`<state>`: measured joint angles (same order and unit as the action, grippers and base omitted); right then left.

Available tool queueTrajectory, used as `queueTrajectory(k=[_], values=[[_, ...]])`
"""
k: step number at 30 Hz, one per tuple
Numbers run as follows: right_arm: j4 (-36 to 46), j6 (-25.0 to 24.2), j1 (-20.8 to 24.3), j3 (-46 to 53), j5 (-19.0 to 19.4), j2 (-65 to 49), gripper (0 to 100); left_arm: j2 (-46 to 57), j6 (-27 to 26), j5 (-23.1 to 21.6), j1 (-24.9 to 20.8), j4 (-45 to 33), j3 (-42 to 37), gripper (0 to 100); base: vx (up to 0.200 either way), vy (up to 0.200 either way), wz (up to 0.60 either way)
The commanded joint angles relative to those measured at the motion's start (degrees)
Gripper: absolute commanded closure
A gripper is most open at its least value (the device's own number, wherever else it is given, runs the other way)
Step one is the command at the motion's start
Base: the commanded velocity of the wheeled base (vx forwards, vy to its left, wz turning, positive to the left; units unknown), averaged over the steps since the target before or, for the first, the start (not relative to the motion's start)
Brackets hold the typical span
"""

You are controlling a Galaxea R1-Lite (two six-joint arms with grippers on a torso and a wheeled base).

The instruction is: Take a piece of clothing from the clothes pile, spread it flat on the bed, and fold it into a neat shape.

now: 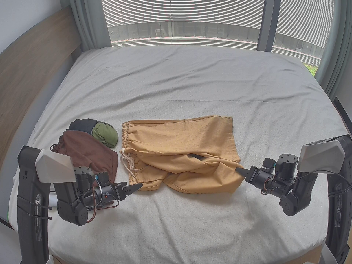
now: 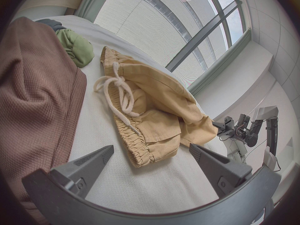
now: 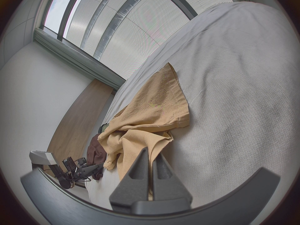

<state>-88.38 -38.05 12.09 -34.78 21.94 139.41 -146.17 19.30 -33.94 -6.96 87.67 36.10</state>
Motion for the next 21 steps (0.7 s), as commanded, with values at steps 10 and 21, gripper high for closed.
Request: queueTrajectory(k=[10,21], values=[[-0.04,-0.01,0.21,-0.2,0.03,0.07,100,-2.37,3.64,0.72,-1.65,-0.05,2.84,0,0.0,0.0,0.0],[-0.12,-0.01,0.04,-0.29,0.03,0.07,100,-3.86,3.64,1.68,-2.09,-0.31,4.42,0,0.0,0.0,0.0]])
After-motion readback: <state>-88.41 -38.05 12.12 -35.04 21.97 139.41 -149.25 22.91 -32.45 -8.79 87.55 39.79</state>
